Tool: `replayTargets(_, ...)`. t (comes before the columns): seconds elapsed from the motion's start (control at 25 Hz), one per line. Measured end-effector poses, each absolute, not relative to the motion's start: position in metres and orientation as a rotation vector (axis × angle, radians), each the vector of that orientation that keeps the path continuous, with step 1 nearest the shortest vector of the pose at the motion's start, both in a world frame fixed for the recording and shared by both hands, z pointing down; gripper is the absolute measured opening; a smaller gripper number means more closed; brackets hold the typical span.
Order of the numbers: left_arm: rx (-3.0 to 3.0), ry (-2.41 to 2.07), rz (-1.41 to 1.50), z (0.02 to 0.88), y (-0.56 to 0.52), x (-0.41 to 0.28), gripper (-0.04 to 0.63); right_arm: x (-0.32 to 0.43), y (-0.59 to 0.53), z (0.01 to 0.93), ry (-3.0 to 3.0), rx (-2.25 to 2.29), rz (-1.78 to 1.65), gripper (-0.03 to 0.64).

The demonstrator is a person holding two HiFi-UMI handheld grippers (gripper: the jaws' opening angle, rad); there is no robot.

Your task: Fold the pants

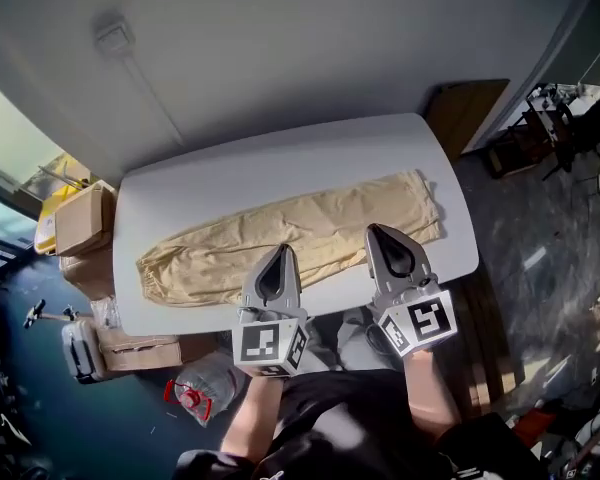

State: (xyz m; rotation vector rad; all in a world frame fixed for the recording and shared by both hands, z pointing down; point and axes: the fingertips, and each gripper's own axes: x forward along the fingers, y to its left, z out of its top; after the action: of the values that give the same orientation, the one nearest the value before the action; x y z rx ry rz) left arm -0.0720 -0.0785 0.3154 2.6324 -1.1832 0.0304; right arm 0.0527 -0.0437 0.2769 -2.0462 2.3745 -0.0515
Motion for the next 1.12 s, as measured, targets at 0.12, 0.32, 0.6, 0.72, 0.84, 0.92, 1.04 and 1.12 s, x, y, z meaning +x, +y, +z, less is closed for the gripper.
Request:
replayTargets(0.12,2.672,-1.084,0.060,0.324,-0.080,-0.032,0.005,0.099,-0.031,0.289,2.286,-2.168,-0.079,0.003)
replayTargets(0.32,2.717,-0.912,0.080,0.336,-0.081,0.036,0.003,0.164,-0.015,0.308,2.197,-2.327,-0.145,0.003)
replayTargets(0.6,2.738,-0.772,0.188,0.364,-0.067,0.103,0.005,0.225,0.010,0.341,2.129,-2.425,-0.289,0.115)
replayTargets(0.72,2.750,-0.757,0.262,0.382,-0.065,0.126,0.005,0.244,0.012,0.360,2.106,-2.500,-0.346,0.146)
replayTargets(0.84,2.748,-0.752,0.322,0.399,-0.067,0.145,0.005,0.258,0.011,0.386,2.086,-2.536,-0.451,0.175)
replayTargets(0.92,2.740,-0.740,0.343,0.409,-0.069,0.157,0.005,0.269,0.009,0.403,2.065,-2.548,-0.516,0.195)
replayTargets(1.04,2.724,-0.727,0.383,0.426,-0.074,0.172,0.005,0.287,0.003,0.433,2.033,-2.563,-0.629,0.229)
replayTargets(1.12,2.710,-0.745,0.399,0.439,-0.080,0.179,0.005,0.300,-0.001,0.456,2.010,-2.574,-0.717,0.264)
